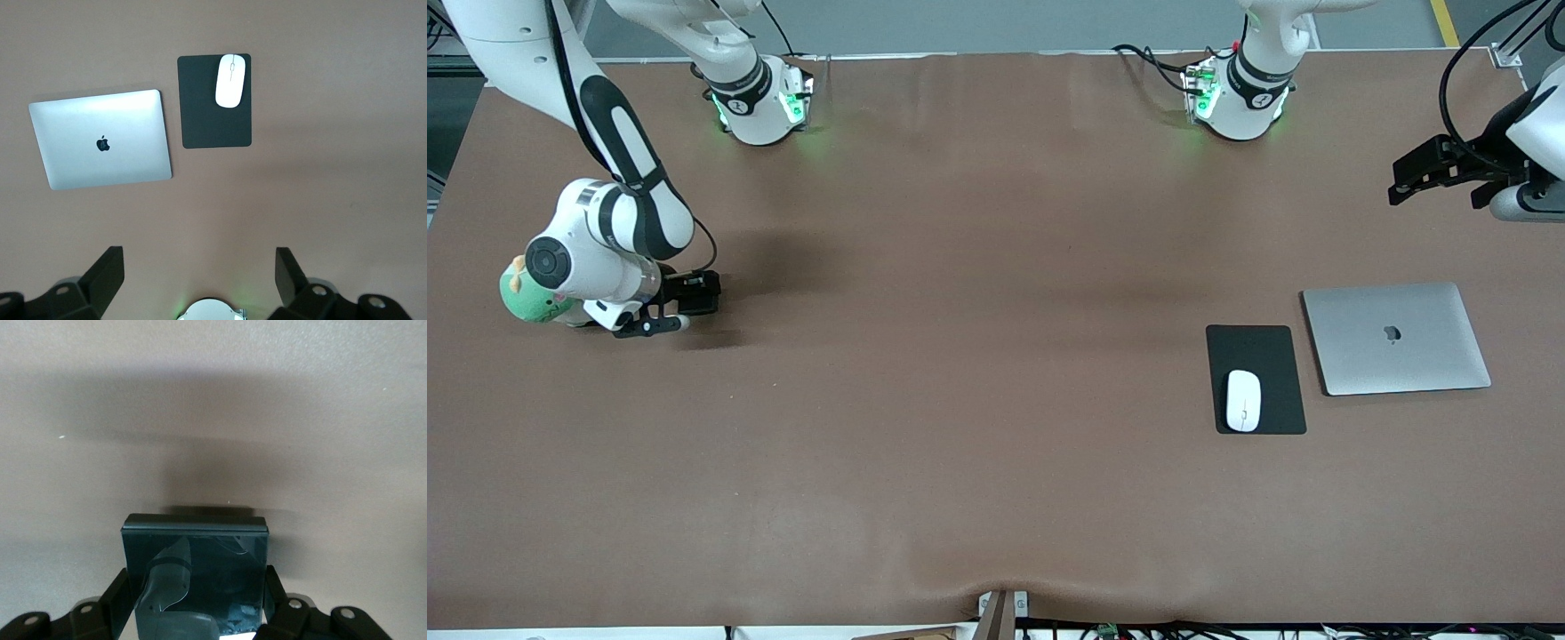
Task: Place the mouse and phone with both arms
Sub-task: 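Lower the phone beside the green plush with the right gripper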
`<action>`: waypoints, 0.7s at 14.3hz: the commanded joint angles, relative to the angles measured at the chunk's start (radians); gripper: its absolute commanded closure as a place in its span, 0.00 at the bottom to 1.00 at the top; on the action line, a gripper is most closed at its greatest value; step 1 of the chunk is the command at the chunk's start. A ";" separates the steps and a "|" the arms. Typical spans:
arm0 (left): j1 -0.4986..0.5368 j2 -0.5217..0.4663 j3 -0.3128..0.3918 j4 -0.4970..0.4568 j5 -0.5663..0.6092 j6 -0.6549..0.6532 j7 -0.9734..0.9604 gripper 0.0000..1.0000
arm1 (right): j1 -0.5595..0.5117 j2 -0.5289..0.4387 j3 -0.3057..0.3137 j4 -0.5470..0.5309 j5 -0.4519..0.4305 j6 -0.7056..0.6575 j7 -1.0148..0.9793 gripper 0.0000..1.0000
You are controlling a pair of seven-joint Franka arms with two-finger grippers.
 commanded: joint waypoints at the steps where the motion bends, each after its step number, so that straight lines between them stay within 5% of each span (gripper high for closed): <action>1: 0.001 -0.017 -0.003 -0.008 0.000 -0.001 -0.002 0.00 | -0.024 -0.012 0.015 -0.021 -0.016 0.014 -0.009 0.37; 2: 0.001 -0.014 -0.004 -0.008 0.013 0.002 -0.002 0.00 | -0.024 -0.005 0.015 -0.021 -0.016 0.014 -0.009 0.36; 4: -0.001 -0.002 -0.006 -0.005 0.042 0.016 0.004 0.00 | -0.024 0.005 0.015 -0.021 -0.016 0.017 -0.009 0.12; 6: -0.007 -0.002 -0.015 -0.005 0.042 0.018 0.002 0.00 | -0.024 0.008 0.015 -0.019 -0.016 0.014 -0.009 0.00; 10: -0.002 0.000 -0.027 -0.005 0.043 0.039 0.002 0.00 | -0.022 0.001 0.017 0.005 -0.015 -0.022 -0.009 0.00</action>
